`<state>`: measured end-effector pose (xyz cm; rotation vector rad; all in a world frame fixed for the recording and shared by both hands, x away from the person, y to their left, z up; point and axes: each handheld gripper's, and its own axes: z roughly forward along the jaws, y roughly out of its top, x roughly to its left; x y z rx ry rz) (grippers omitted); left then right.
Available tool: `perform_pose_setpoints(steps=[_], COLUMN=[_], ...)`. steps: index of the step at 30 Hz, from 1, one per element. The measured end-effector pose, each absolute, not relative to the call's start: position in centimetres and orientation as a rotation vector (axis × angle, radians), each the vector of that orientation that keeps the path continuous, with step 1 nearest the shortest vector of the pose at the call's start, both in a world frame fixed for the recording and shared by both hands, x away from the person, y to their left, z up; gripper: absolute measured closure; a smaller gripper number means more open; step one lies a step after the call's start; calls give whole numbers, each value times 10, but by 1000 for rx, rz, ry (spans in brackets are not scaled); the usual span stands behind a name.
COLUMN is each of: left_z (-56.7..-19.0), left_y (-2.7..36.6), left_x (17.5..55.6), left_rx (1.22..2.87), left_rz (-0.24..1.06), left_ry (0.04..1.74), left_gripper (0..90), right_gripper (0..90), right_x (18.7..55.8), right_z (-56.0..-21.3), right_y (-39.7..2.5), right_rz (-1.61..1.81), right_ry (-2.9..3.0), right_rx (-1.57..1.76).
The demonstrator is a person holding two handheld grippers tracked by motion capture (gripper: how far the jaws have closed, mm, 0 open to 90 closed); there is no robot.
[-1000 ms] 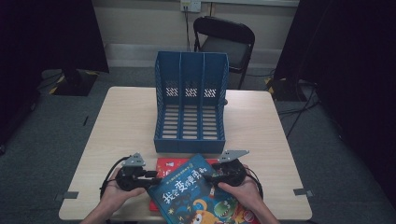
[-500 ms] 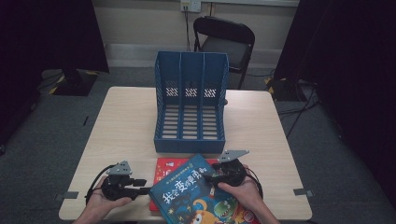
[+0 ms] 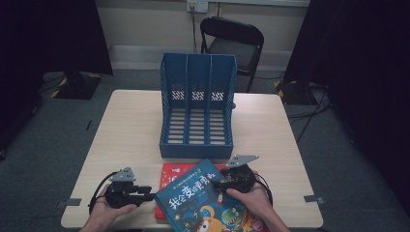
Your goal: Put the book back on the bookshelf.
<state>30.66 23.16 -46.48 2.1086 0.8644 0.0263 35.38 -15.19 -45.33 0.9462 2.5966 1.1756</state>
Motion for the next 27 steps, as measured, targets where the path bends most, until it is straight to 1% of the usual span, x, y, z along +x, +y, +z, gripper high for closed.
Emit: perform_pose_setpoints(steps=[3,7,10,19,22,27], left_z=[-465,-465,-466,-465,-465,-465], left_y=[230,226,225,218,218,213], left_x=[309,311,317,325,328,336], left_rx=[2096,2090,2080,2077,2070,2079], left_rz=[36,62,45,91,80,128], left_ry=[878,883,895,915,918,907], left_gripper=[645,678,674,686,685,683], right_gripper=[402,400,400,396,397,395], right_x=[353,352,352,350,349,347], right_z=[-453,-453,-453,-452,-452,-453], right_y=[-154,-157,-158,-162,-164,-166], right_rz=[1174,1166,1162,1136,1136,1136], right_ry=[2588,2574,2565,2538,2525,2492], right_rx=[950,970,982,1011,1021,1026])
